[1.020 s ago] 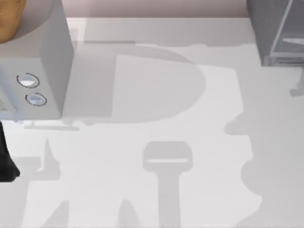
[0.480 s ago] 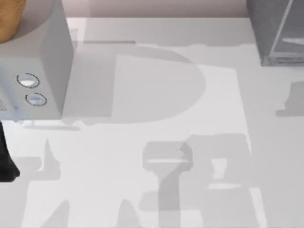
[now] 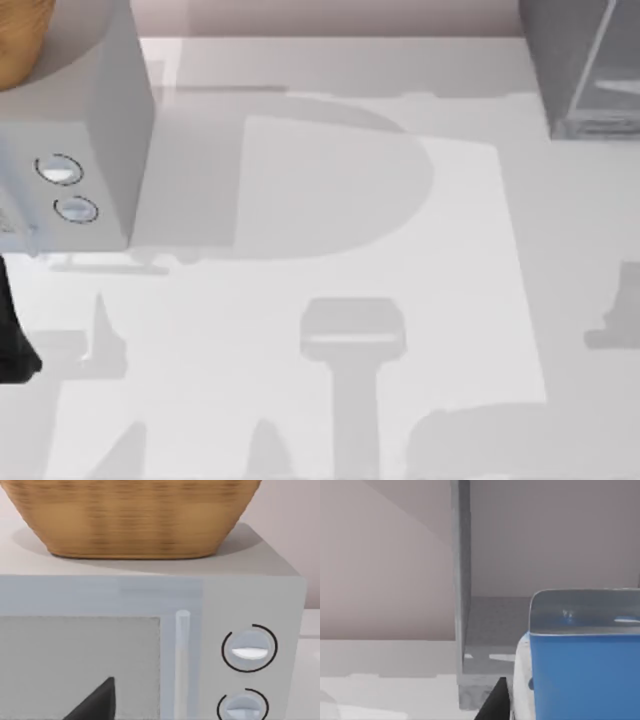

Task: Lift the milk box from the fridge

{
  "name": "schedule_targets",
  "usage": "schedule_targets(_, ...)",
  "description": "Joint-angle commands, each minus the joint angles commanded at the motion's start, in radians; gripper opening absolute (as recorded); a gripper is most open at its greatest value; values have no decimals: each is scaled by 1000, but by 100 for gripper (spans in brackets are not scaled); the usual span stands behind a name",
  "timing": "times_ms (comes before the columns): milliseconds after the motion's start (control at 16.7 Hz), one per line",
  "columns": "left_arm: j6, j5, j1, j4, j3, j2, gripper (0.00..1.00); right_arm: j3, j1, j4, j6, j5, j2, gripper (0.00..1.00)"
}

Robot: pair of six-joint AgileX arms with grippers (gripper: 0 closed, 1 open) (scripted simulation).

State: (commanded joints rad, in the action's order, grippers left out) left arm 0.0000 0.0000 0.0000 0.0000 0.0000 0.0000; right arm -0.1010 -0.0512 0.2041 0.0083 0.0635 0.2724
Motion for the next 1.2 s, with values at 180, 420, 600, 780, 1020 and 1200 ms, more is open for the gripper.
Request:
schedule_targets(180,0,0,0,0,0,0,100,67,32,-133,-5,-40,-179,0)
schedule_targets(420,0,0,0,0,0,0,100,101,51,-204,-8,-63,-272,0)
schedule_targets(600,0,0,0,0,0,0,100,101,51,-204,-8,-63,-272,0)
schedule_targets(780,0,0,0,0,0,0,100,95,52,-193,-3,-61,-259,0)
schedule_targets(1020,0,0,0,0,0,0,100,38,104,-63,42,-47,-116,0)
schedule_targets(1200,0,0,0,0,0,0,100,-41,171,119,89,-29,102,0)
